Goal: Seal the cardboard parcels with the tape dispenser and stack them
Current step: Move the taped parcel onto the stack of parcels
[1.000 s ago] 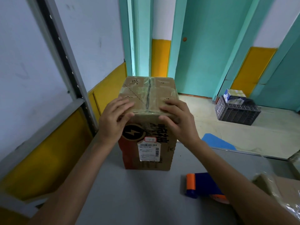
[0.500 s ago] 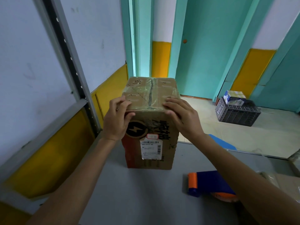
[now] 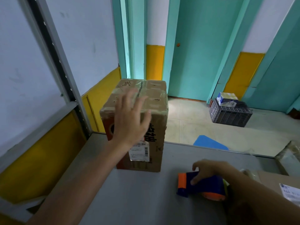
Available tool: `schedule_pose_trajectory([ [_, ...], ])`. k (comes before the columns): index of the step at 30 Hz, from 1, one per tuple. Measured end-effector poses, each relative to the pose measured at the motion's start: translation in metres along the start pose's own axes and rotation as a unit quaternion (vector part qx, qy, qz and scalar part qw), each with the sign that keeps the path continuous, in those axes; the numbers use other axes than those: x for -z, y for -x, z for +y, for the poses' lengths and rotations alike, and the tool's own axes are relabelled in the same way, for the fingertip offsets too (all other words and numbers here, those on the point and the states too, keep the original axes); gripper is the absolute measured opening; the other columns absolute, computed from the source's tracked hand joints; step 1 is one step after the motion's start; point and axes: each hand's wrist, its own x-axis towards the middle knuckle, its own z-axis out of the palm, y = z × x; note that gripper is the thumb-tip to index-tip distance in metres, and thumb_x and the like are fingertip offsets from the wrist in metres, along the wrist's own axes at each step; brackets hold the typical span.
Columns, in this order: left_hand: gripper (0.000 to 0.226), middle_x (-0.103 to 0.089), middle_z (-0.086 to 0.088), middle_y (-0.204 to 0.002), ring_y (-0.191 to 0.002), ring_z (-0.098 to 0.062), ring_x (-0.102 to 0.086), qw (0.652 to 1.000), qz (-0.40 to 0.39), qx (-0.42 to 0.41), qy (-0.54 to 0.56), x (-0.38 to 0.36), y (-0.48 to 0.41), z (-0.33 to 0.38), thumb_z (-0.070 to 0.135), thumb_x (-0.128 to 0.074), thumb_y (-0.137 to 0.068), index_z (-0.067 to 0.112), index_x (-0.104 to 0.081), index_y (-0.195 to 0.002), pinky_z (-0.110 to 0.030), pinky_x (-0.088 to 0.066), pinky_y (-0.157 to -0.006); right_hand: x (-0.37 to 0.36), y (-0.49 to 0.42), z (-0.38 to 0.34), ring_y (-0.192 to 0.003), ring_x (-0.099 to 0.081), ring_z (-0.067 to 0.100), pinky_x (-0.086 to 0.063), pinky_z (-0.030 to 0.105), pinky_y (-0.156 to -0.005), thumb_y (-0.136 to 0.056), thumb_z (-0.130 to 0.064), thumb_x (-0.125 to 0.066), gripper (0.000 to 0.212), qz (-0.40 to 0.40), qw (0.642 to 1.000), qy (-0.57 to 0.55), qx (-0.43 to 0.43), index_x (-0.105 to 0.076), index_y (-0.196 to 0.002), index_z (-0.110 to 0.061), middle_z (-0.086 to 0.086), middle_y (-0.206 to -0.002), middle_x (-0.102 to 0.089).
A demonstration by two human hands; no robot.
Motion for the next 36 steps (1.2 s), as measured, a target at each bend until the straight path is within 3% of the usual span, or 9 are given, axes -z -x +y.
schedule_pose_trajectory([
  [4, 0.068, -0.046, -0.004, -0.135, -0.126, -0.021, -0.039, 0.987, -0.161, 0.022, 0.005, -0.014, 0.002, 0.031, 0.06, -0.033, -0.083, 0.015, -0.041, -0.134, -0.04, -0.025, -0.11, -0.002, -0.004, 0.008, -0.127, -0.042, 0.025, -0.039, 0.039, -0.102, -0.074, -0.065, -0.064, 0.082, -0.026, 0.999, -0.002, -0.026, -0.04, -0.138, -0.019, 0.006, -0.143, -0.041],
  [9, 0.09, -0.048, -0.006, -0.128, -0.117, -0.026, -0.042, 0.968, -0.178, 0.051, -0.166, -0.028, -0.003, 0.041, 0.081, -0.023, -0.07, 0.015, -0.041, -0.128, -0.041, -0.031, -0.097, -0.007, -0.012, 0.017, -0.121, -0.051, 0.022, -0.044, 0.038, -0.099, -0.064, -0.066, -0.07, 0.086, -0.089, 0.994, -0.054, -0.021, -0.044, -0.134, -0.024, 0.001, -0.136, -0.05],
  [13, 0.056, -0.048, -0.01, -0.124, -0.112, -0.029, -0.044, 0.966, -0.154, 0.026, -0.205, -0.034, 0.0, 0.045, 0.055, -0.05, -0.084, 0.013, -0.049, -0.121, -0.045, -0.033, -0.093, -0.004, -0.009, 0.015, -0.116, -0.056, 0.021, -0.049, 0.037, -0.095, -0.071, -0.052, -0.074, 0.069, -0.096, 0.992, -0.078, 0.008, -0.05, -0.129, -0.024, 0.001, -0.13, -0.056],
  [16, 0.043, -0.049, -0.007, -0.124, -0.114, -0.028, -0.044, 0.974, -0.158, 0.011, -0.164, -0.028, 0.001, 0.036, 0.04, -0.053, -0.085, 0.014, -0.051, -0.12, -0.045, -0.032, -0.096, 0.007, 0.001, 0.008, -0.11, -0.059, 0.019, -0.05, 0.036, -0.094, -0.073, -0.05, -0.073, 0.059, -0.076, 0.992, -0.093, 0.049, -0.055, -0.122, -0.024, 0.0, -0.122, -0.061],
  [19, 0.041, -0.052, -0.002, -0.123, -0.117, -0.023, -0.046, 0.983, -0.17, -0.019, -0.072, -0.008, 0.003, 0.013, 0.032, -0.058, -0.083, 0.016, -0.054, -0.121, -0.043, -0.026, -0.105, 0.027, 0.018, -0.001, -0.105, -0.058, 0.015, -0.049, 0.03, -0.089, -0.078, -0.045, -0.071, 0.044, -0.06, 0.987, -0.1, 0.108, -0.054, -0.114, -0.027, -0.007, -0.111, -0.06],
  [24, 0.045, -0.053, 0.003, -0.13, -0.124, -0.019, -0.045, 0.974, -0.216, -0.005, -0.072, 0.039, 0.006, -0.042, 0.019, -0.059, -0.083, 0.021, -0.053, -0.128, -0.051, -0.022, -0.108, 0.043, 0.032, -0.025, -0.112, -0.056, 0.018, -0.049, 0.036, -0.094, -0.079, -0.04, -0.071, 0.056, -0.089, 0.984, -0.025, 0.149, -0.05, -0.129, -0.025, -0.003, -0.122, -0.06],
  [30, 0.048, -0.058, -0.007, -0.127, -0.117, -0.031, -0.052, 0.972, -0.214, 0.045, -0.082, 0.076, 0.006, -0.083, -0.008, -0.056, -0.08, 0.017, -0.06, -0.121, -0.052, -0.038, -0.098, 0.083, 0.064, -0.035, -0.102, -0.064, 0.02, -0.054, 0.034, -0.089, -0.077, -0.038, -0.074, 0.048, -0.103, 0.984, 0.046, 0.135, -0.061, -0.119, -0.018, 0.002, -0.113, -0.067],
  [33, 0.042, -0.06, -0.009, -0.123, -0.112, -0.029, -0.052, 0.97, -0.199, 0.114, -0.078, 0.072, 0.001, -0.076, -0.002, -0.049, -0.082, 0.016, -0.06, -0.117, -0.046, -0.039, -0.094, 0.117, 0.096, -0.025, -0.089, -0.067, 0.012, -0.055, 0.026, -0.079, -0.074, -0.036, -0.077, 0.04, -0.079, 0.983, 0.001, 0.163, -0.063, -0.11, -0.023, -0.006, -0.1, -0.069],
  [36, 0.04, -0.061, -0.009, -0.121, -0.114, -0.029, -0.05, 0.978, -0.148, 0.089, -0.115, 0.058, -0.001, -0.042, 0.024, -0.04, -0.084, 0.014, -0.06, -0.118, -0.048, -0.033, -0.102, 0.137, 0.122, -0.021, -0.085, -0.069, 0.01, -0.055, 0.023, -0.072, -0.055, -0.053, -0.082, 0.072, -0.064, 0.97, -0.091, 0.218, -0.059, -0.114, -0.021, -0.007, -0.097, -0.071],
])
